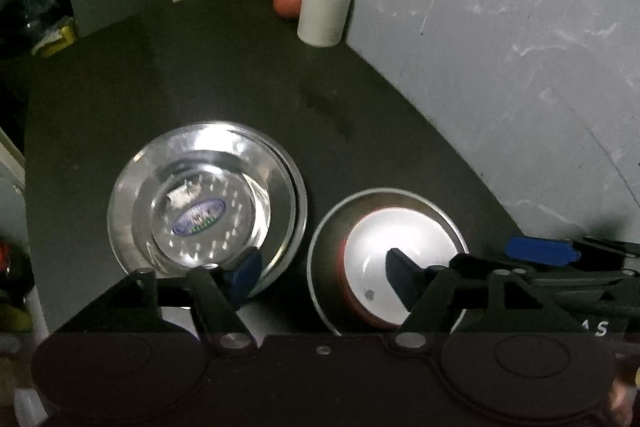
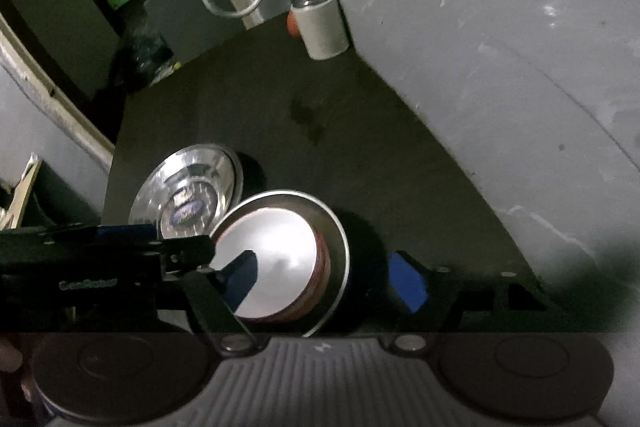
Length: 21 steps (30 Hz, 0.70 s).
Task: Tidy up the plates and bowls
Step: 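Open both tools and raise them above the nested bowls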
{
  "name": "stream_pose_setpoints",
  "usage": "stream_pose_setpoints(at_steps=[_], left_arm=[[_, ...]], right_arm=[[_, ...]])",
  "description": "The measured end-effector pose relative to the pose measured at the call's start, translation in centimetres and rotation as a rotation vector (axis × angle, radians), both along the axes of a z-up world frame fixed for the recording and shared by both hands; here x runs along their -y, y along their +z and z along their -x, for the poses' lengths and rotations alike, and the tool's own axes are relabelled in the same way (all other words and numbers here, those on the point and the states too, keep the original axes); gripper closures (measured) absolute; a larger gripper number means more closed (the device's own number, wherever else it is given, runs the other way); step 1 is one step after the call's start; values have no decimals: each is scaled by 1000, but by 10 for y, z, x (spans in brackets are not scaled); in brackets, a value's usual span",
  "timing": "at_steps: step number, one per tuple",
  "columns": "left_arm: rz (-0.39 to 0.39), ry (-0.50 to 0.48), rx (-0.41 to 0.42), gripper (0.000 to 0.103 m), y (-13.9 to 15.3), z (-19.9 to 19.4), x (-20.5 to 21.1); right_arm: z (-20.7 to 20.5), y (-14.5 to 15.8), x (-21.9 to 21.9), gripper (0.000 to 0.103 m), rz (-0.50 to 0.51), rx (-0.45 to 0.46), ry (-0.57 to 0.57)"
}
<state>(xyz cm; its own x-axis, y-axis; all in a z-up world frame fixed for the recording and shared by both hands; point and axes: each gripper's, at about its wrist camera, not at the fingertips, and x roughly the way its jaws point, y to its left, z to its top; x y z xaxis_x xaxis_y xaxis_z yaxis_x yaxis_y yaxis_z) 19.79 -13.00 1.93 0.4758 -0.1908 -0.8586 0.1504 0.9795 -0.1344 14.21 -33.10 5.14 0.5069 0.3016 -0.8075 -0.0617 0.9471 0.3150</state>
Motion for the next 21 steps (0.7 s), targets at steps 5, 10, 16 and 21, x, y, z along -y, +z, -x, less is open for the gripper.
stream_pose_setpoints(at_steps=[5,10,16,21], left_arm=[[-4,26,51,12,10,11,-14],[29,56,80,7,18,29,-36],[58,112,112,1,31,68,-67],[90,118,130,1,36,95,-85]], right_arm=[[10,7,-2,4,-1,30,-38],[27,16,-19,1,17,63,-41],[63,36,-47,0,69,147,-38],[93,51,-61,0,118,199,-59]])
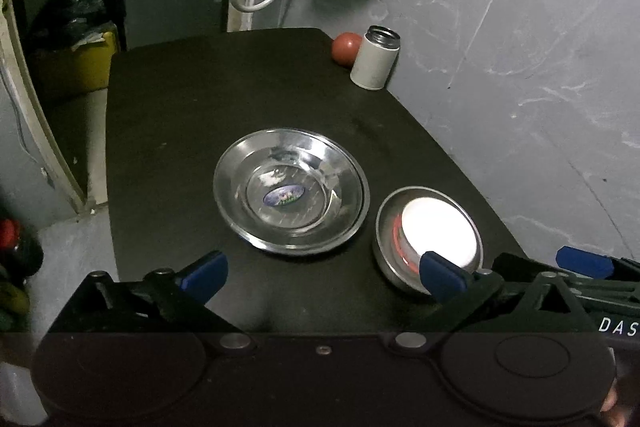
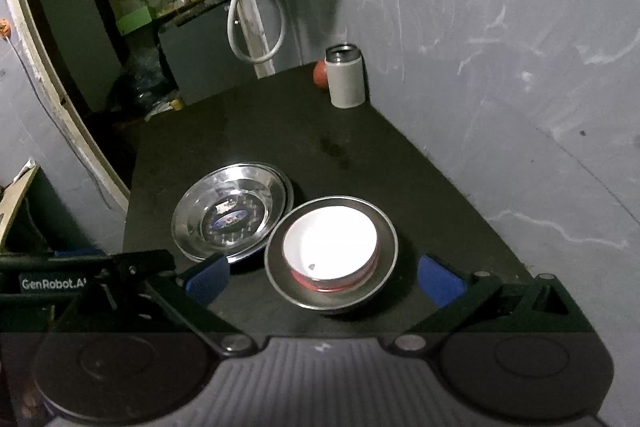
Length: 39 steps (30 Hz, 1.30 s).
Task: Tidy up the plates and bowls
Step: 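Open both tools and raise them above the nested bowls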
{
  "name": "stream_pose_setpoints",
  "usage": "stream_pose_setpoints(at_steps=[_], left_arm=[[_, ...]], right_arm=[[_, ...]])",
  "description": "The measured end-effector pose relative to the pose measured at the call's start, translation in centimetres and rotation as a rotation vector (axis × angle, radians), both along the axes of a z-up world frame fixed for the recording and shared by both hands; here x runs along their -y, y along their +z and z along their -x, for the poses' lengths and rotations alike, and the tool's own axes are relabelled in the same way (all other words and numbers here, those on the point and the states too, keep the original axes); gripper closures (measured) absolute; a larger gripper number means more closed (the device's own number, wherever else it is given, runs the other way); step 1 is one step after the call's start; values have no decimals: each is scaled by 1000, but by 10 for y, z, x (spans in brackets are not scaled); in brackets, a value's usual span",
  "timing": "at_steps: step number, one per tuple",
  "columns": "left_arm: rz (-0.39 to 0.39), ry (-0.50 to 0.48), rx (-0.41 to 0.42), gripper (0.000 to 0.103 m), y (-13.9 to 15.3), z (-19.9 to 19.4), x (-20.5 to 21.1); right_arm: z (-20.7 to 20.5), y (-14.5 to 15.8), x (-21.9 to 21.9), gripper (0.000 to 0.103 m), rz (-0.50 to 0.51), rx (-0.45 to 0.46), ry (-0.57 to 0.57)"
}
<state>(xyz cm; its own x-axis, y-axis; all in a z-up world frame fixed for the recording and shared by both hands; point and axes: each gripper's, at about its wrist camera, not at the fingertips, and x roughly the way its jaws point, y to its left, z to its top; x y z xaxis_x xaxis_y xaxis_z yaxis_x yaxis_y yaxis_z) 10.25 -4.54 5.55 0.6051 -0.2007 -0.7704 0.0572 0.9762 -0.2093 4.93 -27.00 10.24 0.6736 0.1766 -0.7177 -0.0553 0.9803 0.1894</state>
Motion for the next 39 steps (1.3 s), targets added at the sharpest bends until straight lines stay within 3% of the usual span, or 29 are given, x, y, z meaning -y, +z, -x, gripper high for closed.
stream_pose_setpoints(at_steps=[8,20,31,39], left_arm=[[49,13,-42,1,-10,26,-16],[41,15,-85,1,-20,19,-11],[35,126,-180,1,-40,-23,1],[-7,238,-280,1,-55,-55,8]], right_arm=[[35,6,-17,0,111,-23,-62],[31,-4,-3,0,129,-83,-128],[-18,-22,35,0,99,-138,-141],[-64,-57,67,0,59,-227,-108]])
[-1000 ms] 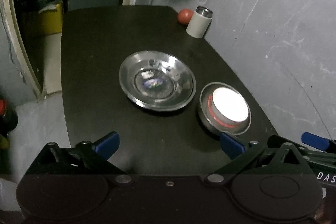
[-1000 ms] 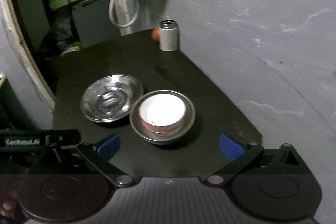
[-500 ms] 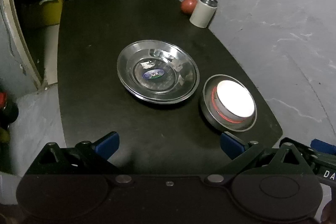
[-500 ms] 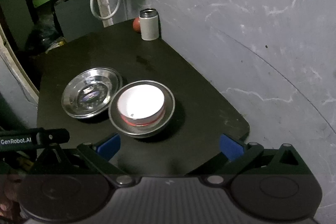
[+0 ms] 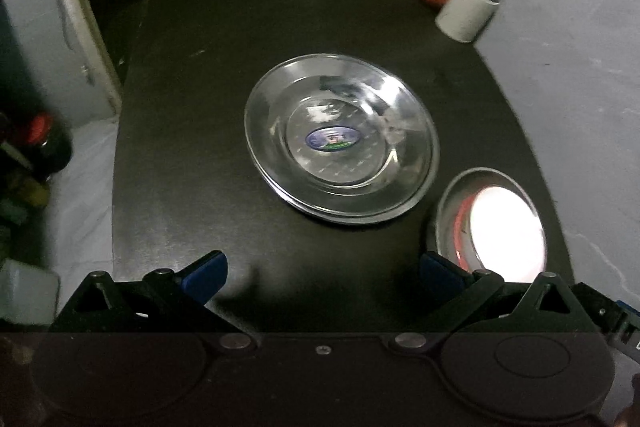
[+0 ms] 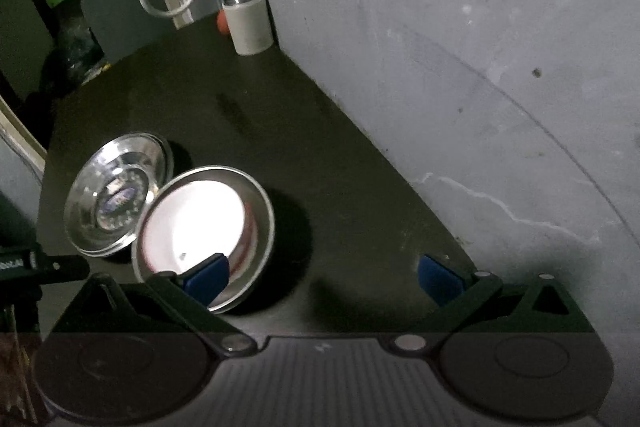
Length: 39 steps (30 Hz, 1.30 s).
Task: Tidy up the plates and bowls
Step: 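Open both tools and raise them above the nested bowls, then lower both tools onto the steel bowl rim and grip it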
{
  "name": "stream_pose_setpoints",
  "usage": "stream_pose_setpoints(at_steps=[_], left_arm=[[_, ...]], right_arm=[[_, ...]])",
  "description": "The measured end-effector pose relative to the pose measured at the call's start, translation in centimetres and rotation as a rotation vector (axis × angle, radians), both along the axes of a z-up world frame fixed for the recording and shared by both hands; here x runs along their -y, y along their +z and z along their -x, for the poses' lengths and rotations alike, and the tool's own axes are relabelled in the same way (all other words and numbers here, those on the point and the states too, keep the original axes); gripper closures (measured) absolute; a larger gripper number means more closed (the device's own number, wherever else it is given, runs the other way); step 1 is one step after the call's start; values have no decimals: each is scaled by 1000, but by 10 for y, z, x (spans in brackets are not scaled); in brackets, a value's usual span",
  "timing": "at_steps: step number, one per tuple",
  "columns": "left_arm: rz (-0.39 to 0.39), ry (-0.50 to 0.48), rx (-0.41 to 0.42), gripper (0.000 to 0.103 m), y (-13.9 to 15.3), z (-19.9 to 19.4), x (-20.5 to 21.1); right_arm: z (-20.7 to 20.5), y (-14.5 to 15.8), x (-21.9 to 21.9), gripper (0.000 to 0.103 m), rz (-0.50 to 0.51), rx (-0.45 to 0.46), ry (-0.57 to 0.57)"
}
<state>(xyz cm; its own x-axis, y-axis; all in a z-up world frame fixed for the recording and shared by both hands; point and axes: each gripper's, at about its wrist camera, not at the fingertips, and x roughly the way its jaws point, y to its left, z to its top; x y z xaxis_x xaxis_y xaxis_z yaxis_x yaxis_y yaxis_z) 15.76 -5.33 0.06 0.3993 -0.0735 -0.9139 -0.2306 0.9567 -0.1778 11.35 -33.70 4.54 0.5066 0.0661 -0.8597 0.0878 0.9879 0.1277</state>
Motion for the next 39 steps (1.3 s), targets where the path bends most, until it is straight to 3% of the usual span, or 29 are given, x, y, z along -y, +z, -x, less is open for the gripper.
stream_pose_setpoints(at_steps=[13,22,26,33,37,39], left_arm=[[-103,-49,-64,1,-15,-19,34],[-130,-99,-113,2,-26,-39,37],[-143,-134,-124,7,-29,-45,41],[-99,-159,-133,19,-33,-50,40],[-68,-161,-130,25,-35,-50,37],[-58,-171,-132,39,-36,-49,38]], right_arm=[[-28,-33,27,0,-92,-27,35],[-40,-48,25,0,-135,-53,25],[-41,-51,24,1,-128,-64,12],[-41,-56,22,1,-120,-84,4],[-42,-57,19,16,-148,-87,25],[-41,-56,17,21,-150,-81,40]])
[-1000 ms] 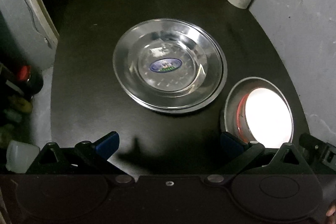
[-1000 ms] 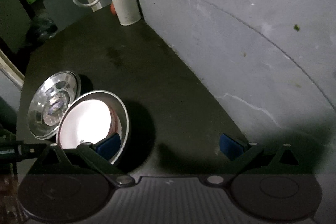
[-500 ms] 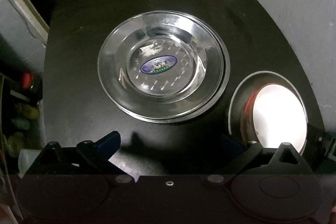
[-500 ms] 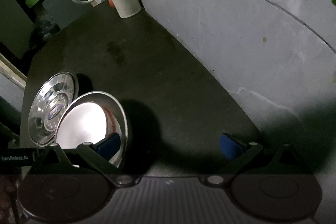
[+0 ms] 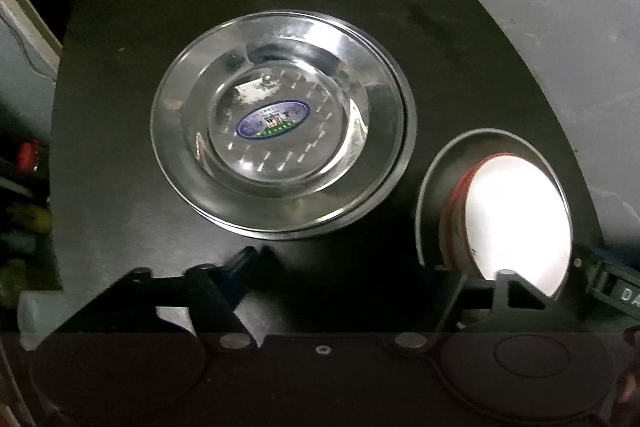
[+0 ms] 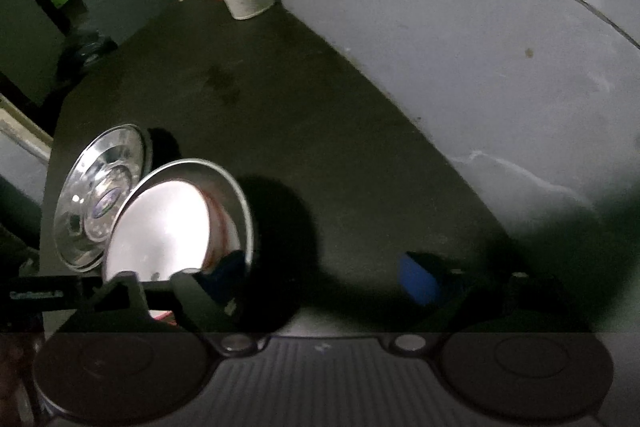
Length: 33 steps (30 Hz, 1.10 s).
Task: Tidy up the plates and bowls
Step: 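Lower both tools onto the steel bowl rim and grip it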
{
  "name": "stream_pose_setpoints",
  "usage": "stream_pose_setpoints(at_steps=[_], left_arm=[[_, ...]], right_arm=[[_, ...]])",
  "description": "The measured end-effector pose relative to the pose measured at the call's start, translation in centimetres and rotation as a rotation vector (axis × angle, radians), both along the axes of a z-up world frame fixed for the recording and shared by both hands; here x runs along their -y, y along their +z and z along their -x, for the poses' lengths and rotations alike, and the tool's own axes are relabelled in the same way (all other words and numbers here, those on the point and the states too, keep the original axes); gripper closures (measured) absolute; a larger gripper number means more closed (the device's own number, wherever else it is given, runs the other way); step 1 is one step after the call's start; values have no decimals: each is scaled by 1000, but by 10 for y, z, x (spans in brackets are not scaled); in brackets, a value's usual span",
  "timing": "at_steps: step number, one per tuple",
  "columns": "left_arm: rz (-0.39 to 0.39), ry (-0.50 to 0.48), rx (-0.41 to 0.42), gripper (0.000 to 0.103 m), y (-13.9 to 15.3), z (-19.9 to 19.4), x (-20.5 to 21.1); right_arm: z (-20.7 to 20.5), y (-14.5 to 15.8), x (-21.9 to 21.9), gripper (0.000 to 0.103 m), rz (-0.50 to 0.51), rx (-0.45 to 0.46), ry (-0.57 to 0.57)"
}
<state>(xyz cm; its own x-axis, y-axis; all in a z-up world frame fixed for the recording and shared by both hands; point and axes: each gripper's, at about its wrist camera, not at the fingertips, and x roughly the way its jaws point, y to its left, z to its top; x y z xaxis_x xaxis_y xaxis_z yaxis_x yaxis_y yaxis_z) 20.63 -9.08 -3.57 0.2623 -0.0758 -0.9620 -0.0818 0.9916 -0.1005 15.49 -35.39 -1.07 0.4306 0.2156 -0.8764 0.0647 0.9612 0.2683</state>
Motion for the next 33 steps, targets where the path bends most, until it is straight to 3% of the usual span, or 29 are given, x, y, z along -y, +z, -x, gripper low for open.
stream_pose_setpoints(at_steps=[3,7,9,14,16,22,33], left_arm=[[17,-19,-13,60,-3,2,2],[55,-24,0,74,-2,6,3],[81,-38,10,88,-2,8,4],[121,-112,47,102,1,13,16],[121,-117,52,103,0,14,17],[125,-113,51,103,-3,15,16],[83,-138,71,103,-4,14,25]], right_arm=[[2,2,-2,30,-10,14,16],[3,5,-2,47,-51,30,45],[3,6,-4,53,-56,38,65],[1,8,-7,64,-78,45,91],[2,8,-6,74,-112,48,94],[2,8,-7,86,-134,58,119],[0,5,-8,86,-150,42,125]])
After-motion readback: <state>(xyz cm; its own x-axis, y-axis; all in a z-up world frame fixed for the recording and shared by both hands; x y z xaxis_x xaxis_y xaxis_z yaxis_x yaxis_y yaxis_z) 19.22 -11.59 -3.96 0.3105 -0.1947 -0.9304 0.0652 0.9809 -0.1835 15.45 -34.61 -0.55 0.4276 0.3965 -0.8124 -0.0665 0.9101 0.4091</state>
